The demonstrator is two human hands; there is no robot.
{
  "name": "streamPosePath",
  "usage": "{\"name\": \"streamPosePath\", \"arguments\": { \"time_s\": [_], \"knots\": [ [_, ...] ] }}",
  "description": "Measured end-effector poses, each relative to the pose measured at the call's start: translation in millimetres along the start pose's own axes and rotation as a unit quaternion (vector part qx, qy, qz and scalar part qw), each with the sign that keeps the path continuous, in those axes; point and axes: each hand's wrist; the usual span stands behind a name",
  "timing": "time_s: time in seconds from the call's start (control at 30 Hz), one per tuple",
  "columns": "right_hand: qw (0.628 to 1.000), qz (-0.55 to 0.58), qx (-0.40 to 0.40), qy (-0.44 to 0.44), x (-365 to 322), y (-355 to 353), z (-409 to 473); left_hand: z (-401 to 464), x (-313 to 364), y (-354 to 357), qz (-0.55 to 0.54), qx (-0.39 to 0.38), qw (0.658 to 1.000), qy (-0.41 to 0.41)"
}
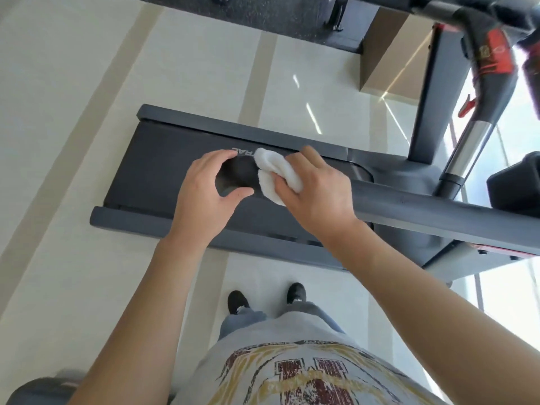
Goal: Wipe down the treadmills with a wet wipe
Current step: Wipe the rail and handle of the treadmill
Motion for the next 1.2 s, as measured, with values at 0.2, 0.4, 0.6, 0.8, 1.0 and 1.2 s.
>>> {"name": "streamPosePath", "arguments": {
  "time_s": [0.2, 0.4, 0.6, 0.8, 1.0, 1.2],
  "knots": [
    [0.996, 0.049, -0.012, -0.077, -67, 52, 42, -2, -8, 1, -0.057, 0.01, 0.992, -0.114],
    [0.99, 0.069, -0.075, -0.102, -67, 54, 42, -9, -12, 1, -0.028, 0.003, 0.985, -0.172],
    [0.992, 0.005, -0.11, -0.054, -13, 28, 40, -8, -13, 1, -0.073, 0.005, 0.987, -0.146],
    [0.988, 0.021, -0.129, 0.078, 32, -31, 23, 2, -30, -6, -0.087, -0.022, 0.988, -0.126],
    [0.995, -0.026, -0.059, 0.072, -13, 6, 30, 26, -60, -19, -0.135, -0.126, 0.979, -0.086],
    [0.985, -0.093, -0.103, -0.102, -86, 78, 55, 43, -88, -27, -0.213, -0.19, 0.953, -0.101]
  ]
}}
Point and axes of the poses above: each hand's wrist, its own z-axis towards the middle knuckle, its own y-axis out of the palm, x = y × z, and after that the axes turned 6 degrees about x, right-handed
